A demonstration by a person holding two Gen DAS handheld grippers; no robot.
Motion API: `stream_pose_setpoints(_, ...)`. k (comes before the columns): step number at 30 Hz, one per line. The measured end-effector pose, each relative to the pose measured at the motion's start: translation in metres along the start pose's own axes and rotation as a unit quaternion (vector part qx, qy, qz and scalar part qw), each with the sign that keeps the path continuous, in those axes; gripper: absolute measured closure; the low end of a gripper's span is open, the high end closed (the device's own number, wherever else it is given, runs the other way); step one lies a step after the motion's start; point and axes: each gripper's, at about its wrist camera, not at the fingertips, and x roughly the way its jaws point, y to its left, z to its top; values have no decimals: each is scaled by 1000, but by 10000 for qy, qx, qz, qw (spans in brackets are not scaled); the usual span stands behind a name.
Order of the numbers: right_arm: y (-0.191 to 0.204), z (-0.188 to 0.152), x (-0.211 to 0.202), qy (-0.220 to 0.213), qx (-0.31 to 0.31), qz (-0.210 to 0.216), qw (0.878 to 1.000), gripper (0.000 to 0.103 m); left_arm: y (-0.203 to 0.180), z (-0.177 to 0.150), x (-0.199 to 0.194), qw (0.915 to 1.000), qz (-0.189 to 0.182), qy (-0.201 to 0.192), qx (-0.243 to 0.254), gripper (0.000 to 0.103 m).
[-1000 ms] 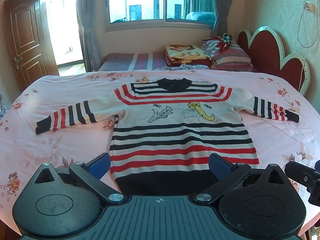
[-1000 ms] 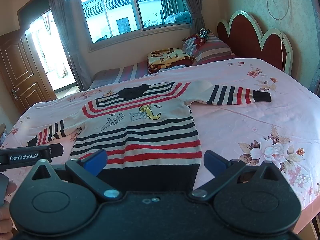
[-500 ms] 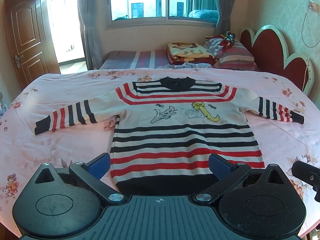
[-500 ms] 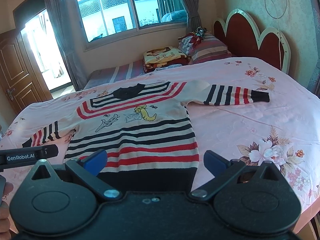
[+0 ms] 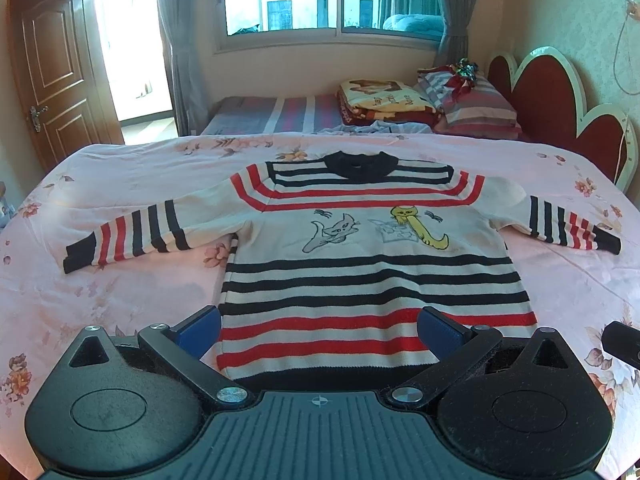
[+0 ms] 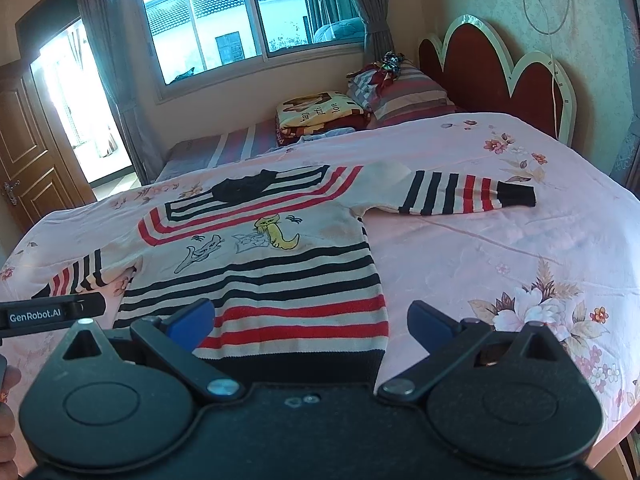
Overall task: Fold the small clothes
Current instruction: 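Move both tools toward the striped sweater lying flat on the bed, then grasp the black sleeve cuff with the right tool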
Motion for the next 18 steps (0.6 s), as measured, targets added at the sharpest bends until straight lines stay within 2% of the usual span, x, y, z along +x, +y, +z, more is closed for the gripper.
stream_pose_setpoints(18,-20,31,58,87,76,-147,9998,1,-21,33,60,9998,119,147,-37,0)
